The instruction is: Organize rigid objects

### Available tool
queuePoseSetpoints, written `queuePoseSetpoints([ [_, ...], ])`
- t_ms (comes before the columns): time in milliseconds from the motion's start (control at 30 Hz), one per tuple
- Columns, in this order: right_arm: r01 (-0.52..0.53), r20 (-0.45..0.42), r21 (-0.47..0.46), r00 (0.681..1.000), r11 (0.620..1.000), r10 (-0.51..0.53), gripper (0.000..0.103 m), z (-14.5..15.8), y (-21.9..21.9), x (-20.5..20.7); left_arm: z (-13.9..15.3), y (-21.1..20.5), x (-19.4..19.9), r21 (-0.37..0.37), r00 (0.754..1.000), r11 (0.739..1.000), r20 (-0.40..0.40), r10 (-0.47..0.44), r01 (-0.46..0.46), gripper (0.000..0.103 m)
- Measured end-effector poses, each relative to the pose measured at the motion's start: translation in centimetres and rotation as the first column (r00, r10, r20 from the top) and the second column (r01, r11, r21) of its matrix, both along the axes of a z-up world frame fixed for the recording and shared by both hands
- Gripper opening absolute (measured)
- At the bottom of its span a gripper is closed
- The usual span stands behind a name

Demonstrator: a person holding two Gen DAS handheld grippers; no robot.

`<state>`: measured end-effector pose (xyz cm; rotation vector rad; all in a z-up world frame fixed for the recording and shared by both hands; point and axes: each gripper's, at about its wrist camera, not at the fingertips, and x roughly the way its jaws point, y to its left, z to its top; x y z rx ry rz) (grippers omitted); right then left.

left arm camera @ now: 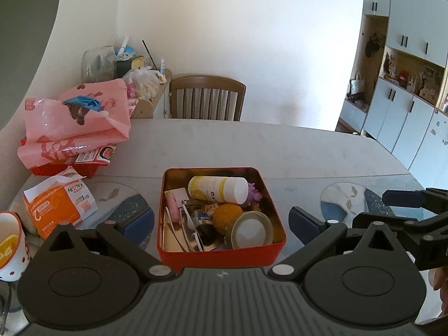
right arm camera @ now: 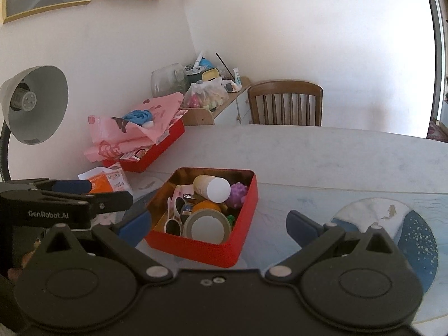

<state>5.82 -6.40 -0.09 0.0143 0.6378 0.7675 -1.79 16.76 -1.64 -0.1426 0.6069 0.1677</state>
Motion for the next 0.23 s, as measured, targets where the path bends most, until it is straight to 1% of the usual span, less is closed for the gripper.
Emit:
queuePoseSetpoints([
  [233, 0.007, 0.002, -0.010, 1.000, 1.000, -0.007, 0.103, -0.05, -0.47, -0.02, 0.05, -0.40, 0.05, -0.002, 1.000, 1.000, 0.002, -0.001, 0.001, 0.103],
])
